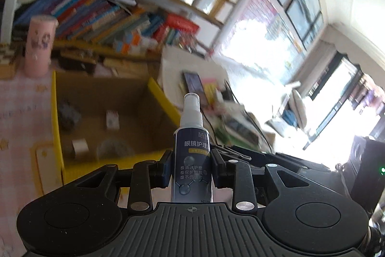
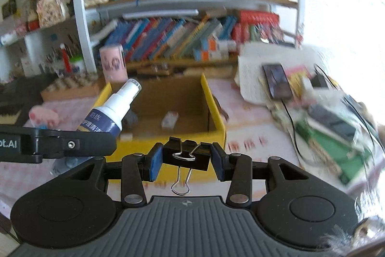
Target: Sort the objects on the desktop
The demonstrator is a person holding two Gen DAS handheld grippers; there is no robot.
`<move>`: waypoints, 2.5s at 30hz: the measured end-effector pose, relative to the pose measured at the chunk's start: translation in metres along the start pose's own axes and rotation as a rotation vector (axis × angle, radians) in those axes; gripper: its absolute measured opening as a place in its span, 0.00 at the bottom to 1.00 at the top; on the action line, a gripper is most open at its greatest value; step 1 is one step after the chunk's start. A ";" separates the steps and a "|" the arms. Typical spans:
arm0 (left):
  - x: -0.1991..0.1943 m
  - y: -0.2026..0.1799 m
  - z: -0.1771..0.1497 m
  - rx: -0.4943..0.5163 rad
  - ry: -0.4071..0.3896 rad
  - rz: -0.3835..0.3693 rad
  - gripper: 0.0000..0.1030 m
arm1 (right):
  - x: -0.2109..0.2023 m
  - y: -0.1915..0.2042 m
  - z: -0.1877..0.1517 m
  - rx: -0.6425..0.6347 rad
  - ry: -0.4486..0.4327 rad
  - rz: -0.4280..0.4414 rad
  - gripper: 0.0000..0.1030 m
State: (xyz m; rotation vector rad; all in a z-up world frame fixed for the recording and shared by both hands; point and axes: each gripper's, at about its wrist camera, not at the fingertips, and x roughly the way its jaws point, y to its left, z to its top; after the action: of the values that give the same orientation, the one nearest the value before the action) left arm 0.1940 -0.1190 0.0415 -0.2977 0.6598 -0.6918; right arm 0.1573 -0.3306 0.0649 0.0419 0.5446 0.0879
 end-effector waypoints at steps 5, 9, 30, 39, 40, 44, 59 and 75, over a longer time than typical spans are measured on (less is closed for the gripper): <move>0.016 0.009 0.025 -0.031 -0.080 0.114 0.30 | 0.034 -0.013 0.032 -0.026 -0.020 0.083 0.39; 0.037 0.018 0.035 -0.003 -0.082 0.245 0.30 | 0.068 -0.015 0.045 -0.085 -0.004 0.130 0.39; 0.134 0.075 0.041 -0.017 0.207 0.504 0.30 | 0.215 0.017 0.055 -0.674 0.298 0.224 0.39; 0.155 0.078 0.035 -0.022 0.279 0.527 0.30 | 0.238 0.025 0.047 -0.740 0.379 0.254 0.39; 0.155 0.078 0.034 -0.026 0.274 0.535 0.30 | 0.237 0.025 0.048 -0.744 0.376 0.253 0.39; 0.150 0.076 0.033 -0.039 0.234 0.521 0.32 | 0.240 0.027 0.047 -0.736 0.387 0.262 0.39; 0.048 0.031 0.045 0.018 -0.122 0.575 0.57 | 0.146 0.008 0.075 -0.443 0.006 0.222 0.48; -0.037 0.033 -0.018 0.106 -0.181 0.687 0.83 | 0.043 0.024 0.018 -0.199 -0.069 0.037 0.55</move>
State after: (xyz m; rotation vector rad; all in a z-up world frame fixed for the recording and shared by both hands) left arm 0.1771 -0.0700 0.0296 -0.0230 0.5042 -0.0394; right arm 0.2013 -0.3026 0.0599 -0.1390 0.4641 0.1754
